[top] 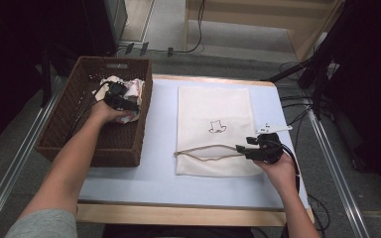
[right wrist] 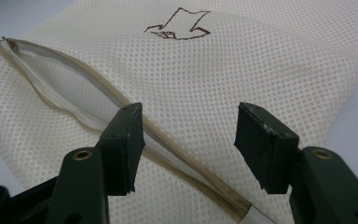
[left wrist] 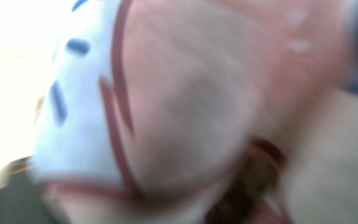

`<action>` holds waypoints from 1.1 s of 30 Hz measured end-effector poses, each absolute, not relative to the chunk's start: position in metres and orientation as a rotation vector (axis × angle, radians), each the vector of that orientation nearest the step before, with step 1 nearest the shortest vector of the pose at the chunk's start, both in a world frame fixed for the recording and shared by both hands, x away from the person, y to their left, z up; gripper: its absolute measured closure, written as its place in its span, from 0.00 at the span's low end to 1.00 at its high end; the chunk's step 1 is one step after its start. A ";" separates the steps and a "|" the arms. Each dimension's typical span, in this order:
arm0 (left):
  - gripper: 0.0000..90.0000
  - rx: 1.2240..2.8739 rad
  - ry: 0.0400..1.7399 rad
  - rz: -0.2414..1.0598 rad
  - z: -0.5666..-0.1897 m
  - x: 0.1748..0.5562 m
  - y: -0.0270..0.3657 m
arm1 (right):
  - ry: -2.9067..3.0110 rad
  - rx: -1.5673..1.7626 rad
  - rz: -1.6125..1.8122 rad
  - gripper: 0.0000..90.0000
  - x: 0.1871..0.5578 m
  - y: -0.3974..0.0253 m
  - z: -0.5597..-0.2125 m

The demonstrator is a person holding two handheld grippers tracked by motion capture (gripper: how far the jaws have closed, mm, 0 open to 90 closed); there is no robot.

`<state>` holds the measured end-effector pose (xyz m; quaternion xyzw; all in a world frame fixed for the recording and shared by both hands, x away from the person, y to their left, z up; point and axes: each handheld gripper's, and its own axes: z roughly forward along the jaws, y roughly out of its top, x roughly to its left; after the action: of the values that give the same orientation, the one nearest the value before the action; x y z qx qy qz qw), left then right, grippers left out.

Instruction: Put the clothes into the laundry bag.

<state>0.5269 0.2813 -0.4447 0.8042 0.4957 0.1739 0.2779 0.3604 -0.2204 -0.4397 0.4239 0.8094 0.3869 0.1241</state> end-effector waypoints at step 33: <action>0.75 2.054 1.271 0.318 -0.301 0.496 0.321 | 2.335 1.259 1.185 0.50 0.358 -0.227 -0.437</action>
<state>0.4958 0.3210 -0.3012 0.7911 0.4896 0.1225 0.3456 0.3585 -0.2274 -0.4369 0.4303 0.7981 0.4049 0.1180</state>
